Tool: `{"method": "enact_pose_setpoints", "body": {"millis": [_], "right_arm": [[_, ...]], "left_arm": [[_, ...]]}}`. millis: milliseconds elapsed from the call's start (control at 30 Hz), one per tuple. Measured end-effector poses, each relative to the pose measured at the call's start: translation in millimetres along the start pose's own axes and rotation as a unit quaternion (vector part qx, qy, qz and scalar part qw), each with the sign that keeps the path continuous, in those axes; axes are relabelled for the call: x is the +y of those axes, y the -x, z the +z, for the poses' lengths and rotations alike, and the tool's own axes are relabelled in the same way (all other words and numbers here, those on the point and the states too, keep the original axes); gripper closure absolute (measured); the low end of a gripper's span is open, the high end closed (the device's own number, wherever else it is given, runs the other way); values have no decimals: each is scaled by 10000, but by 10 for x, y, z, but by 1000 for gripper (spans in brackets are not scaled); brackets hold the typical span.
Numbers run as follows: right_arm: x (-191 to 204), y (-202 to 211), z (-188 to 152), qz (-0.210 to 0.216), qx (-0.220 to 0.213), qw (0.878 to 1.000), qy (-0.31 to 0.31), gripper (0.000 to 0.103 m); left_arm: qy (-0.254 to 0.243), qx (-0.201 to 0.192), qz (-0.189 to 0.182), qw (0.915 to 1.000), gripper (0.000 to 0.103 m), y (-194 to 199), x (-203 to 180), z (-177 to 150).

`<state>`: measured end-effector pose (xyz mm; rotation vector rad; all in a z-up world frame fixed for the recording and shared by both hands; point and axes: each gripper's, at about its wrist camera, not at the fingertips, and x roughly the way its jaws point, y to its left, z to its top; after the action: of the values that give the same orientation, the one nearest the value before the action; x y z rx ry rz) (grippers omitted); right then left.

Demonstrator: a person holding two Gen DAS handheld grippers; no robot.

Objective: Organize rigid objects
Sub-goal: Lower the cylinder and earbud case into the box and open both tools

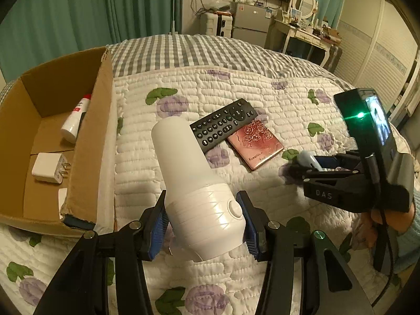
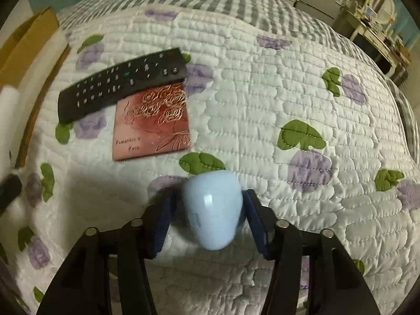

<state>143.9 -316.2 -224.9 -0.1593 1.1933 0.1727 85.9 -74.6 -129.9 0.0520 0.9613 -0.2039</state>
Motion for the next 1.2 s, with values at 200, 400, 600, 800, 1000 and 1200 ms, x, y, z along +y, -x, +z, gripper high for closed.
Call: {"method": "enact_pose_setpoints", "body": {"millis": [200, 400, 600, 800, 1000, 1200], "right_arm": [[137, 379, -65, 14, -587, 9980, 244, 62], [465, 1047, 23, 175, -1193, 9918, 426, 63], [1199, 1800, 291, 366, -1905, 9756, 1025, 64], [1887, 2180, 541, 814, -2306, 9580, 1497, 64], [2435, 1851, 841, 1096, -2111, 9560, 1718, 65], [2652, 1285, 1127, 1178, -1750, 9627, 1692, 68]], "left_arm": [[46, -237, -59, 9997, 52, 241, 73, 31], [115, -735, -62, 9972, 52, 706, 262, 150], [333, -1267, 267, 9910, 52, 1169, 772, 342], [478, -1325, 705, 9875, 52, 1248, 1350, 396], [525, -1147, 970, 9873, 52, 1040, 1781, 370], [606, -874, 1007, 9892, 52, 662, 2025, 312]]}}
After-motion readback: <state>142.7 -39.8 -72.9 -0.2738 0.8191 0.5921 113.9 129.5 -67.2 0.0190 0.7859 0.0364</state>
